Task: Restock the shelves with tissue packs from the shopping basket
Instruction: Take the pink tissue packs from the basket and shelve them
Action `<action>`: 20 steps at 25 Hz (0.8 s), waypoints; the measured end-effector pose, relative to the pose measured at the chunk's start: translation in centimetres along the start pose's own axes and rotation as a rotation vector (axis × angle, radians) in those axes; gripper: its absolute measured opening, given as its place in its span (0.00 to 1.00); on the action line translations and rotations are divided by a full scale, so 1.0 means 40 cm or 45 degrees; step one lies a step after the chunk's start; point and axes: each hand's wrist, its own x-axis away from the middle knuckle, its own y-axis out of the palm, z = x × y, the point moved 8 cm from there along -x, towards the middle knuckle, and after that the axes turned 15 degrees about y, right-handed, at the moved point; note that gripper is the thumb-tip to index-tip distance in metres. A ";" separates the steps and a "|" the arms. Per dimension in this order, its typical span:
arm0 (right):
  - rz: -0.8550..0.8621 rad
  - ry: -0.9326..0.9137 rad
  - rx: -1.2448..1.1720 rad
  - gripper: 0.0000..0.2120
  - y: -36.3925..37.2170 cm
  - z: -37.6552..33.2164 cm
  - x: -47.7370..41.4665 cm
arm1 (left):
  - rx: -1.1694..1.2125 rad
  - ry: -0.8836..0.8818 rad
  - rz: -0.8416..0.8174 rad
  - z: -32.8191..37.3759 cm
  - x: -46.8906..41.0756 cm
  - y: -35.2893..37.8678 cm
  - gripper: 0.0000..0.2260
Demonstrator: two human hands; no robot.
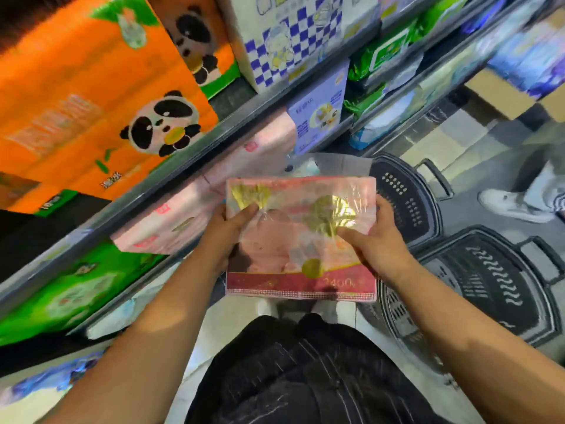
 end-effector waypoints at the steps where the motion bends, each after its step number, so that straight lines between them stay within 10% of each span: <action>1: -0.003 -0.013 0.022 0.36 0.014 -0.013 0.014 | -0.017 0.031 0.026 0.015 0.025 -0.025 0.31; 20: -0.240 -0.485 0.236 0.38 0.380 -0.301 0.442 | 0.042 0.637 0.325 0.341 0.454 -0.455 0.22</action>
